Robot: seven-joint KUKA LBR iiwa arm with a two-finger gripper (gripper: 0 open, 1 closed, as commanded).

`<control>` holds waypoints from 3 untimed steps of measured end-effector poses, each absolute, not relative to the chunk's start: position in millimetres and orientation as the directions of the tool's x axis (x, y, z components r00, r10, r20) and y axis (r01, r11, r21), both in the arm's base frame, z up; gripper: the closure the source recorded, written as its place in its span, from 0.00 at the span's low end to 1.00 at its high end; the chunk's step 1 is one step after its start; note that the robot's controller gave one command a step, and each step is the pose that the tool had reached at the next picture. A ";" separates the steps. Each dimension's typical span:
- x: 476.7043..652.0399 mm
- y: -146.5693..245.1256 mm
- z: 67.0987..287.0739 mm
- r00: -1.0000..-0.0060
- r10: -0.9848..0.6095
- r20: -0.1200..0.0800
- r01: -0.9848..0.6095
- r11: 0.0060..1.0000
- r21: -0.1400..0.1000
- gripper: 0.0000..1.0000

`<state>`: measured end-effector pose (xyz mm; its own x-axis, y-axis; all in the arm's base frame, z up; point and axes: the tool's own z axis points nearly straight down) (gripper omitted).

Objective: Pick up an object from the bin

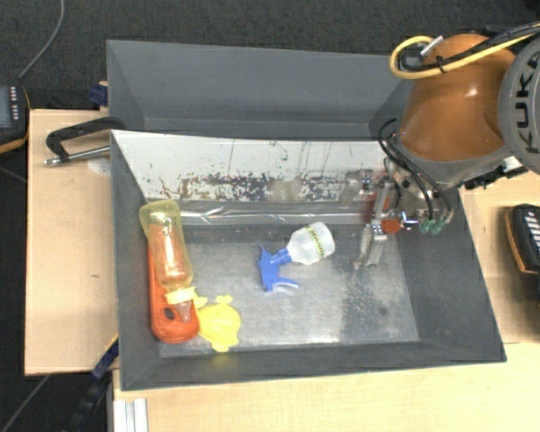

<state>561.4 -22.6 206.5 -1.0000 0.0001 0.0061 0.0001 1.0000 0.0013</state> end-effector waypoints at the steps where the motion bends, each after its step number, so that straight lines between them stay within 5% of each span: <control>1: 562.9 -22.6 211.4 -1.000 0.000 -0.003 0.000 1.000 0.001 0.00; 2: 564.9 -1.1 159.6 -1.000 -0.013 -0.006 -0.013 1.000 0.001 0.00; 3: 601.2 -14.1 98.8 -0.998 -0.056 -0.014 -0.056 0.998 0.002 0.00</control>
Offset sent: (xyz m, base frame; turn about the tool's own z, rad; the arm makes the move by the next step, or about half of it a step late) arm 0.0015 0.0516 -0.1230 -0.0306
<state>601.2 -14.1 98.8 -0.9983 -0.0564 -0.0139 -0.0564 0.9984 0.0015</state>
